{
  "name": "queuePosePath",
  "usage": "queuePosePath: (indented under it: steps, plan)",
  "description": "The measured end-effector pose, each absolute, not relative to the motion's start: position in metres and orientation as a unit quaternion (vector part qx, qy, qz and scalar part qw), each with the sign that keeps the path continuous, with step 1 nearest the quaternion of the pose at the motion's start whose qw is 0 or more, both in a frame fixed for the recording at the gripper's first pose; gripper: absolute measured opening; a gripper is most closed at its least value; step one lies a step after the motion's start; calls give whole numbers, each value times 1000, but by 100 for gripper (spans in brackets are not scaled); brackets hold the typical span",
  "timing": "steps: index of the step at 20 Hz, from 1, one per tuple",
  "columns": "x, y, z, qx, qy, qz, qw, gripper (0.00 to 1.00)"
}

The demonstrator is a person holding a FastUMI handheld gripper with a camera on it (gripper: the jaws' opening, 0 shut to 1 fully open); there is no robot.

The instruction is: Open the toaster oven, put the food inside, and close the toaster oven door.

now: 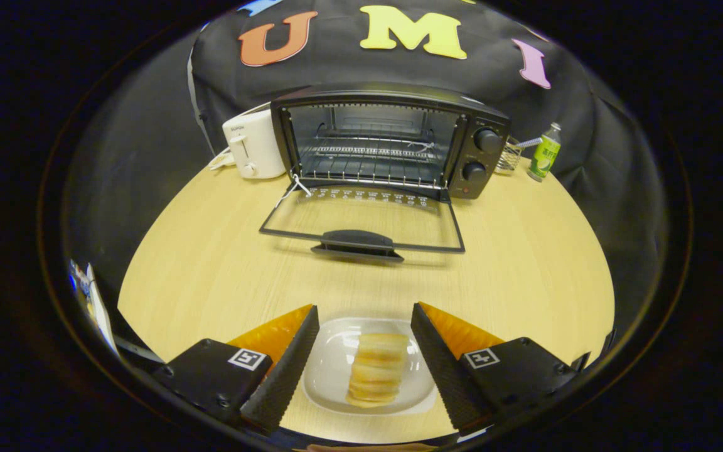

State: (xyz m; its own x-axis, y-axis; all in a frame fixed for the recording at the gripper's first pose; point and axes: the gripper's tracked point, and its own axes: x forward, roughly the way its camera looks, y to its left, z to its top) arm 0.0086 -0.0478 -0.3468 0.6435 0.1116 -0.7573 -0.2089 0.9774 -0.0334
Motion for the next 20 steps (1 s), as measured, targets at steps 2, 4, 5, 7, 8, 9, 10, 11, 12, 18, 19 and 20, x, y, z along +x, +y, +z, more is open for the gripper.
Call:
queuePosePath:
  steps: [2,4,5,7,8,9,10,11,12,18,19,20]
  plan:
    - [-10,-53,-359,-53,428,96,897,99]
    - [-25,-59,-371,-53,441,98,891,99]
    - [-32,-60,-378,-56,447,99,887,98]
    - [-44,-64,-390,-64,458,97,881,98]
    - [-48,-68,-396,-72,463,90,879,98]
    - [-50,-72,-399,-82,467,80,877,98]
    - [-51,-76,-402,-89,470,71,875,97]
    - [-50,-79,-405,-94,473,65,874,96]
    - [-50,-82,-406,-93,477,59,872,95]
    - [-43,-81,-406,-66,461,69,882,63]
    - [-42,-81,-402,-64,454,69,886,61]
    - [-40,-80,-399,-60,447,70,890,58]
